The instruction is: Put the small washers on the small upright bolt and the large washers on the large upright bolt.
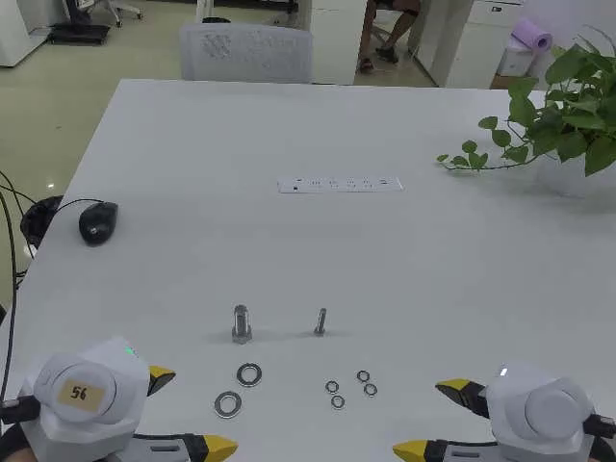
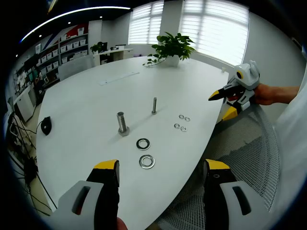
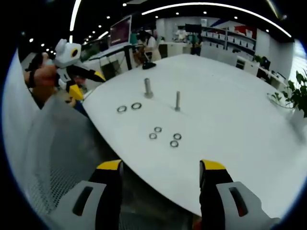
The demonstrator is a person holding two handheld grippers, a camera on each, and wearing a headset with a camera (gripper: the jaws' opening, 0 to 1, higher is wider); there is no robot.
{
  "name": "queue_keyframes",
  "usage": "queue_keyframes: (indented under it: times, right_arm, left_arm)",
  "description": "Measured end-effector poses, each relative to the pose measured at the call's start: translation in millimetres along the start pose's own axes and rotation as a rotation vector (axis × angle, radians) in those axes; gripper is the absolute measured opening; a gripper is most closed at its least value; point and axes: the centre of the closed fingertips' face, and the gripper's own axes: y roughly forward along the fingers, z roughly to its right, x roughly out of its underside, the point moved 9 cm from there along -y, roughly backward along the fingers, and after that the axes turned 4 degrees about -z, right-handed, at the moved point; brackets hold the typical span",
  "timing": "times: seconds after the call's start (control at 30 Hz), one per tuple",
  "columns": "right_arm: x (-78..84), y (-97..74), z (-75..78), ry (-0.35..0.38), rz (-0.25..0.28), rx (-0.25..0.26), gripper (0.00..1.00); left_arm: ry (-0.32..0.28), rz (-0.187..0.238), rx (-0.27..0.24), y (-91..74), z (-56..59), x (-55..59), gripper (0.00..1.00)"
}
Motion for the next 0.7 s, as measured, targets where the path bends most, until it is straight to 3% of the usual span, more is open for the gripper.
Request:
queue_keyframes:
  times: [0.7]
  right_arm:
    - [-0.4,-0.2,-0.5,-0.002,-0.002,0.0,0.66]
  left_arm:
    - [-0.012,-0.001,-0.008,-2.7,-1.5,4.8,0.71]
